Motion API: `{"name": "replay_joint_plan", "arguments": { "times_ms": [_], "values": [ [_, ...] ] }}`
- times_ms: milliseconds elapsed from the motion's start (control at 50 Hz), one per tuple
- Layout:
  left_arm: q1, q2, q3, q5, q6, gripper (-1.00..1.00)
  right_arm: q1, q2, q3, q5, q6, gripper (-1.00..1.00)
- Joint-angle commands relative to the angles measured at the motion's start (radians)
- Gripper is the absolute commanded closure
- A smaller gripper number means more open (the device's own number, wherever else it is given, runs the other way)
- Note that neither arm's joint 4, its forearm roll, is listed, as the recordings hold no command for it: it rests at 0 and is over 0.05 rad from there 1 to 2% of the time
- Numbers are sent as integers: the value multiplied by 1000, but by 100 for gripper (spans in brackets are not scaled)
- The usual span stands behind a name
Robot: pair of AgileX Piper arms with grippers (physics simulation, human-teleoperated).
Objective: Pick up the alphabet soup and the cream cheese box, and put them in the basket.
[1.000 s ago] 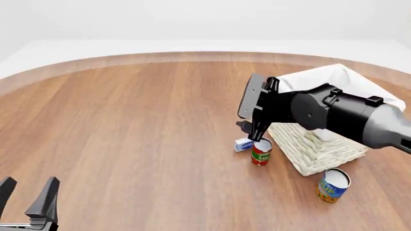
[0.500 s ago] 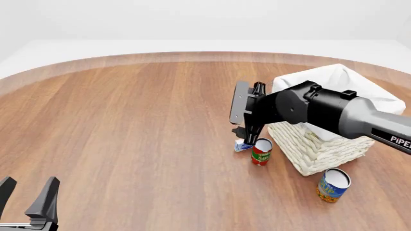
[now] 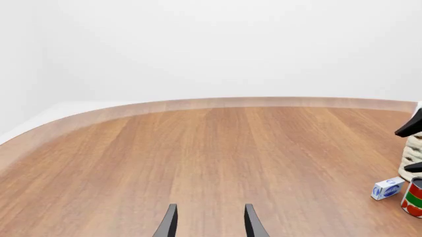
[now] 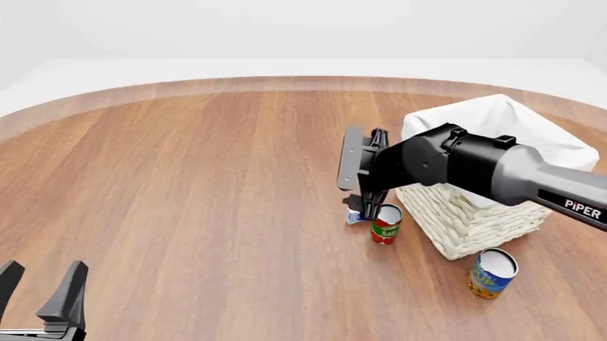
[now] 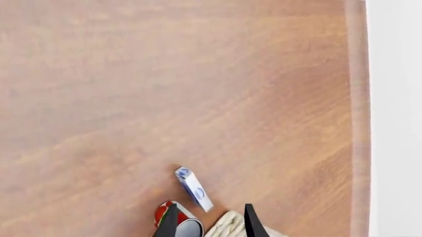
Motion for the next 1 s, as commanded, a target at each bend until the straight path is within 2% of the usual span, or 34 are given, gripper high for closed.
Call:
{"name": "replay_joint_plan", "arguments": {
  "times_ms": [20, 320, 780, 1000],
  "values": [
    [0, 5, -3, -1, 0, -100, 0, 46, -15, 6, 3, -100],
    [0, 5, -3, -1, 0, -100, 4, 84, -49, 36, -5, -100],
    [0, 5, -3, -1, 0, -100, -5, 182, -52, 57, -58, -100],
    [0, 5, -3, -1, 0, -100, -27, 206, -67, 72, -119, -100]
  ]
}}
